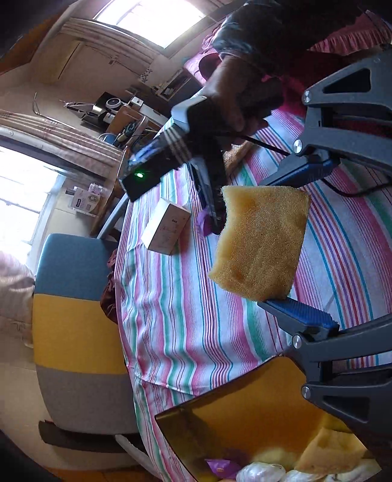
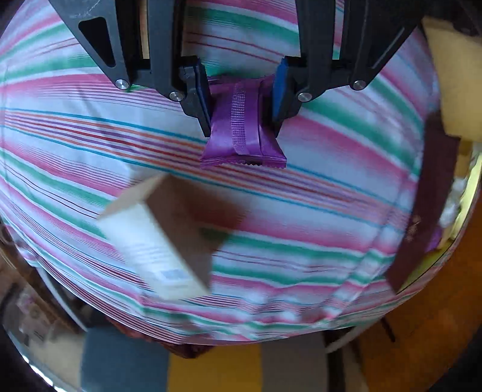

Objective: Organize objects
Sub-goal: 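Grasp the yellow sponge with the left gripper while the right gripper grasps the purple packet, then carry the yellow sponge into the gold tray and open the left gripper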

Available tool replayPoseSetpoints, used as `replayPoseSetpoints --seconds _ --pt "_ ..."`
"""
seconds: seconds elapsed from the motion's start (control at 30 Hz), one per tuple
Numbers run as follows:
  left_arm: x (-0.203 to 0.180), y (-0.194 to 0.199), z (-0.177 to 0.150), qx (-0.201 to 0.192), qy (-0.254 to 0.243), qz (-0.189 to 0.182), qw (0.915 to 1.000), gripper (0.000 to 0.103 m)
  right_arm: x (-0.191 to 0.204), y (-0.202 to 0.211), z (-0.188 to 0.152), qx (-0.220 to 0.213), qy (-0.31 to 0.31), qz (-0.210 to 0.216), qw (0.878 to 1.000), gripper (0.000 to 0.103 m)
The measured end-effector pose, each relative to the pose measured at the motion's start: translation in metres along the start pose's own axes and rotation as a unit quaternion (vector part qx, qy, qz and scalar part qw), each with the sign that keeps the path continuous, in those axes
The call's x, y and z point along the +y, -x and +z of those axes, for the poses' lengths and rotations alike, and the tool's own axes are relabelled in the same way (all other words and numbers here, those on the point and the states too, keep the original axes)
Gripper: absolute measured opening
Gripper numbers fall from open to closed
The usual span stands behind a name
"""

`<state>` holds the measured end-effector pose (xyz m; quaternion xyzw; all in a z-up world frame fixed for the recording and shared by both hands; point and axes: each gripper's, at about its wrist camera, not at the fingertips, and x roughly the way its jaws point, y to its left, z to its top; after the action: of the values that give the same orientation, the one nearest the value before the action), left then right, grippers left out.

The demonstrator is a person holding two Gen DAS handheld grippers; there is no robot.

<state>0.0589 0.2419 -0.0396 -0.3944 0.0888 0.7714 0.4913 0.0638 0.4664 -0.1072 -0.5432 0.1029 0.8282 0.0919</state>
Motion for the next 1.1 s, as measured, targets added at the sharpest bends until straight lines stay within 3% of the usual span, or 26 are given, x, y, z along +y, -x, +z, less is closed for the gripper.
replayPoseSetpoints --seconds 0.5,0.93,1.1 --pt "0.002 0.003 -0.007 0.004 0.008 0.02 0.9998 0.068 -0.001 0.001 -0.004 -0.003 0.002 0.002 1.0 0.04" --pt "0.009 0.016 -0.003 -0.016 0.009 0.097 0.9951 0.069 0.007 -0.002 -0.003 -0.009 0.024 -0.015 1.0 0.041" --pt "0.013 0.018 -0.003 -0.018 0.014 0.1 0.9947 0.069 0.009 -0.003 -0.004 -0.011 0.03 -0.02 0.999 0.041"
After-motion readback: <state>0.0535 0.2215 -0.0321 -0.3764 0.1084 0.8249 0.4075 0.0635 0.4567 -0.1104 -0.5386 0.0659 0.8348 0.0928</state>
